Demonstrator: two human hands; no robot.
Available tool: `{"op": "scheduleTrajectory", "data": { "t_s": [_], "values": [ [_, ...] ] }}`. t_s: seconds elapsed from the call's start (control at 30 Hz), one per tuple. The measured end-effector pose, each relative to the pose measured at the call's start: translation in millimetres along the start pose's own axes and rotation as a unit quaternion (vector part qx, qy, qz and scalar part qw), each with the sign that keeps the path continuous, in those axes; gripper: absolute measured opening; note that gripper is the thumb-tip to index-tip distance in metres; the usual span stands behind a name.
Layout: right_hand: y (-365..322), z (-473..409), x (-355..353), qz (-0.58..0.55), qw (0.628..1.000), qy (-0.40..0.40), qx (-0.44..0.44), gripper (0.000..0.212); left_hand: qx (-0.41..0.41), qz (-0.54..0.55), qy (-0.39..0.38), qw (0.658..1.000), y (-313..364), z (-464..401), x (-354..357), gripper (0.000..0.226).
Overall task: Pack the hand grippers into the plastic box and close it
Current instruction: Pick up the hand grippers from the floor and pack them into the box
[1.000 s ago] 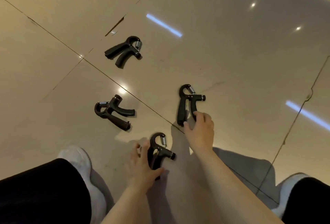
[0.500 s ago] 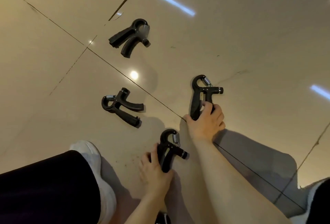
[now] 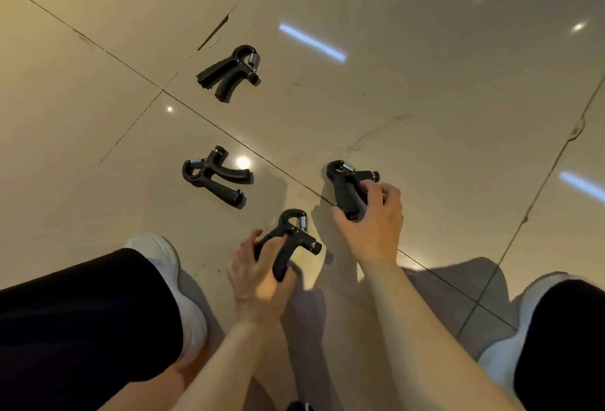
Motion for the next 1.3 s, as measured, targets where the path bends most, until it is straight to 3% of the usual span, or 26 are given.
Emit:
{"op": "scheduleTrajectory", "data": {
  "t_s": [0.3, 0.5, 0.73, 1.0, 1.3],
  "values": [
    [29, 67, -67, 0.092, 0.991, 0.011, -0.098, 0.052, 0.225, -0.008, 0.048, 0.973, 25, 48, -20, 0.051],
    [24, 78, -77, 0.162, 0.968, 0.000, -0.190, 0.046, 0.291, -0.014, 0.056, 0.955, 57, 66, -9, 0.033],
    [27, 75, -67, 0.191, 0.965, -0.018, -0.178, 0.048, 0.297, -0.030, 0.060, 0.952, 53, 67, 2, 0.039],
    [25, 64, -54, 0.134, 0.954, -0.050, -0.262, 0.043, 0.265, 0.030, 0.030, 0.963, 52, 53, 4, 0.052],
    [4, 62, -39, 0.115, 0.958, -0.050, -0.258, 0.046, 0.294, 0.036, 0.079, 0.952, 41, 42, 10, 0.050]
  ]
}}
Point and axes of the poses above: each hand's wrist, its own z-axis away from the middle knuckle, its own x-axis out of the palm, y = z × x, the point moved 4 cm from there along -z, towards the middle knuckle, and after that the axes turned 6 degrees about -x, right-handed, at the moved point
